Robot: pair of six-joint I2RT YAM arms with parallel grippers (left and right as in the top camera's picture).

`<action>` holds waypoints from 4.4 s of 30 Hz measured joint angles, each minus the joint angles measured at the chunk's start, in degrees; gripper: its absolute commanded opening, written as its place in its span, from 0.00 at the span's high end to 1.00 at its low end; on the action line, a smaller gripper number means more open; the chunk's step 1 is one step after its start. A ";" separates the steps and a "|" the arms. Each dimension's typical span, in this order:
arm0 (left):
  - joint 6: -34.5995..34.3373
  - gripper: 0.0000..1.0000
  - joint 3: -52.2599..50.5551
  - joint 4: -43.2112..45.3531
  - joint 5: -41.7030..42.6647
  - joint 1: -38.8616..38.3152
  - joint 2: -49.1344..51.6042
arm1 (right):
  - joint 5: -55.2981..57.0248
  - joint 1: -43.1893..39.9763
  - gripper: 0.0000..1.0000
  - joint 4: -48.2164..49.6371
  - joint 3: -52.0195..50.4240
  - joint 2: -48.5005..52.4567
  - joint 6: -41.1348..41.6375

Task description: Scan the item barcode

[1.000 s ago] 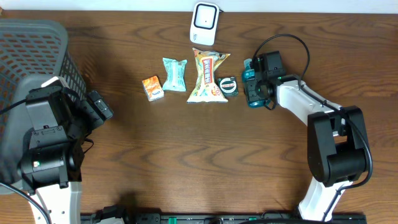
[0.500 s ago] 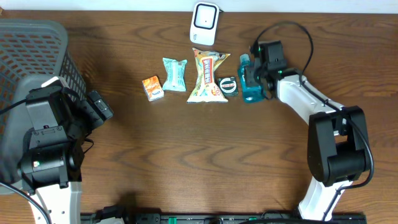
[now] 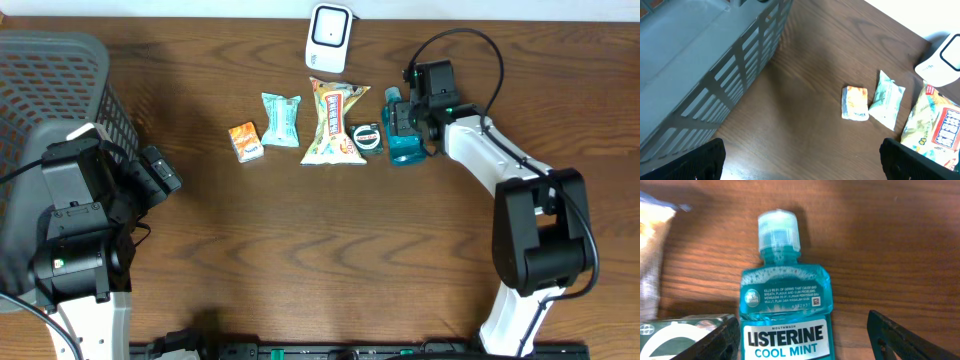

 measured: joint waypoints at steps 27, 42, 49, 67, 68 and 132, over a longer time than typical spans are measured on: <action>0.00 0.02 0.00 0.00 0.00 0.00 0.00 | 2.56 2.29 0.33 8.87 -0.37 5.62 -1.57; 0.00 0.02 0.00 0.00 0.00 0.00 0.00 | 1.66 2.32 0.27 13.40 -0.42 7.96 -1.62; 0.00 0.02 0.00 0.00 0.00 0.00 0.00 | 1.27 2.32 0.52 16.33 -0.39 7.98 -1.77; 0.00 0.02 0.00 -0.02 0.00 0.00 0.00 | 1.33 2.29 0.57 14.82 5.68 8.44 0.55; 0.00 0.02 0.00 0.00 0.00 0.00 0.00 | 1.03 2.21 0.57 14.78 6.80 8.44 0.57; 0.02 0.02 0.00 0.00 0.00 0.00 0.00 | 8.59 5.46 0.42 2.03 10.56 11.47 -7.17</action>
